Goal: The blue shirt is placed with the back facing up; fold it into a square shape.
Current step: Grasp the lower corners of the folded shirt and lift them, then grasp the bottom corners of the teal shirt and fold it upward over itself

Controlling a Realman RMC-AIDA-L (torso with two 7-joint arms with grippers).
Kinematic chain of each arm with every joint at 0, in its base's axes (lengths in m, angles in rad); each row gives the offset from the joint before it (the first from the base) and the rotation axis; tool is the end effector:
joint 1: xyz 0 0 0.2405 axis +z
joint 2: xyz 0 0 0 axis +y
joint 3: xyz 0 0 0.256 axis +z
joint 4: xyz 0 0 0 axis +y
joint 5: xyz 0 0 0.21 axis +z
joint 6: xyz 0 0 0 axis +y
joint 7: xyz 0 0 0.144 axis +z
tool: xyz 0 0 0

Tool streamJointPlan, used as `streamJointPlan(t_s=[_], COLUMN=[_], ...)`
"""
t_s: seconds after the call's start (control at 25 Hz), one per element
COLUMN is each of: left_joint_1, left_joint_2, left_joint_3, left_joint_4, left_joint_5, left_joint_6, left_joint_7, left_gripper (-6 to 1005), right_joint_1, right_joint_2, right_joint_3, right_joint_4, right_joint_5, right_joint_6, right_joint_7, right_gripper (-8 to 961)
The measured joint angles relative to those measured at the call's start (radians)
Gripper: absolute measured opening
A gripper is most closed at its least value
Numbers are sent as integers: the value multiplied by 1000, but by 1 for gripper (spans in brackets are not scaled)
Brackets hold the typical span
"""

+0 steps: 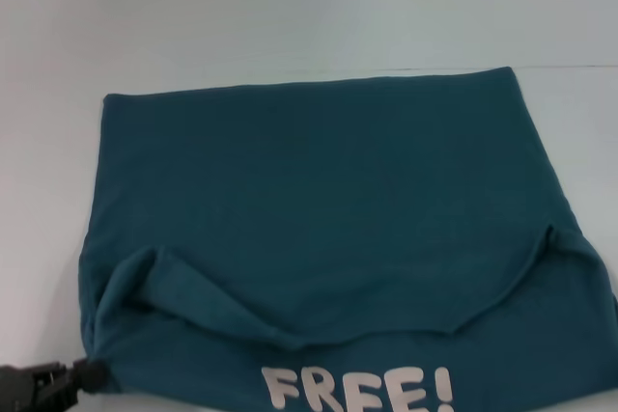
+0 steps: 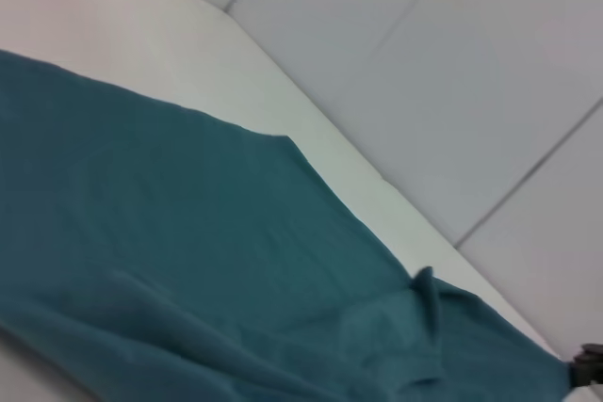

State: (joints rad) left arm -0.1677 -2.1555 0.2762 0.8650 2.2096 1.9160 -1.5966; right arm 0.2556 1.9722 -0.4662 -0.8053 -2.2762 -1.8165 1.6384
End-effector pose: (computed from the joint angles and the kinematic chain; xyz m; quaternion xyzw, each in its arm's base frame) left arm -0.3471 0.1844 0.0392 -0.8293 -0.4526 -0.2951 0.1431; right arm 0.3662 0.2234 0.0757 -0.8789 0.4326 0.1597 0.1217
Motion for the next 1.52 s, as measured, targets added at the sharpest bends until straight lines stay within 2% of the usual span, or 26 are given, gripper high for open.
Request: streamJointPlan(t_s=[0.36, 0.72, 0.88, 1.12, 1.28, 1.36, 1.52], left_joint_1=[22, 23, 10, -76, -152, -209, -286], left_joint_2=[-1, -1, 3, 31, 60, 77, 95], left_joint_3=[-21, -28, -35, -76, -118, -129, -127], left_joint_4=[21, 22, 16, -23, -63, -96, -142], left_joint_5=[23, 60, 64, 58, 45, 38, 36], left_joint_6=[71, 83, 76, 38, -20, -76, -190], left_joint_7=[0, -3, -5, -36, -73, -98, -137], left_gripper=[42, 42, 41, 42, 41, 41, 41], right_joint_1=[-34, -83, -72, 4, 77, 119, 193], right_joint_2=[7, 13, 13, 6, 2, 1, 0], right_joint_3=[10, 80, 115, 165, 212, 237, 253], right_joint_4=[0, 0, 0, 27, 50, 66, 100], right_joint_5=[-36, -38, -37, -29, -28, -27, -25], right_joint_6=[-41, -92, -94, -70, -23, 26, 149], right_joint_7=[-29, -79, -79, -84, -79, -78, -68], right_gripper=[22, 23, 23, 24, 24, 24, 25])
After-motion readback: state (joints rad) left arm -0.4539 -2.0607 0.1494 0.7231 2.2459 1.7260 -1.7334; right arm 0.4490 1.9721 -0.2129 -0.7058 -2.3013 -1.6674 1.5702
